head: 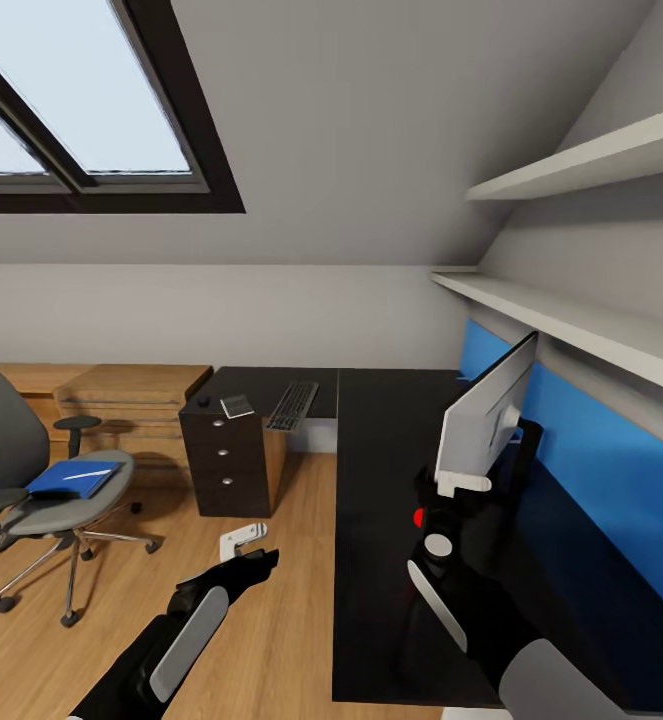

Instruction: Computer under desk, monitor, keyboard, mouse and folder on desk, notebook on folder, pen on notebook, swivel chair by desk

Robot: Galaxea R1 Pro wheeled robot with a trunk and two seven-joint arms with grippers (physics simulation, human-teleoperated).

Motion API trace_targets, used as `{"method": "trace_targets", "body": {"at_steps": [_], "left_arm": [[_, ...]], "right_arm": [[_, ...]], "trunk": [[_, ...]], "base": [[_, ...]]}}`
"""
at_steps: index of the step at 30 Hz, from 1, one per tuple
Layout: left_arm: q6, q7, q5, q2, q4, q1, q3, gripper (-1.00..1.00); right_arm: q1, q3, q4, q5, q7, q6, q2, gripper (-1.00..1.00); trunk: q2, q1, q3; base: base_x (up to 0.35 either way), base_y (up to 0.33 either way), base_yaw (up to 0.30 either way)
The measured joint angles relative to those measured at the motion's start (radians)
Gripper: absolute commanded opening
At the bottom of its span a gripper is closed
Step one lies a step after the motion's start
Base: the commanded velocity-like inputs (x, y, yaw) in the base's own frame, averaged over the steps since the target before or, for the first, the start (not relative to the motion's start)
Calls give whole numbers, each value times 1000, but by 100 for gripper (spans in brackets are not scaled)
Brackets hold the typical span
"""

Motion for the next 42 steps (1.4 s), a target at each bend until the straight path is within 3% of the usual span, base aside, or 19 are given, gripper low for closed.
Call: {"method": "trace_targets", "body": {"at_steps": [42], "left_arm": [[0, 0, 1, -1, 0, 0, -1, 100]], "right_arm": [[0, -4, 3, -1, 0, 0, -8, 100]], "trunk": [[0, 0, 0]], "base": [[39, 15, 0]]}}
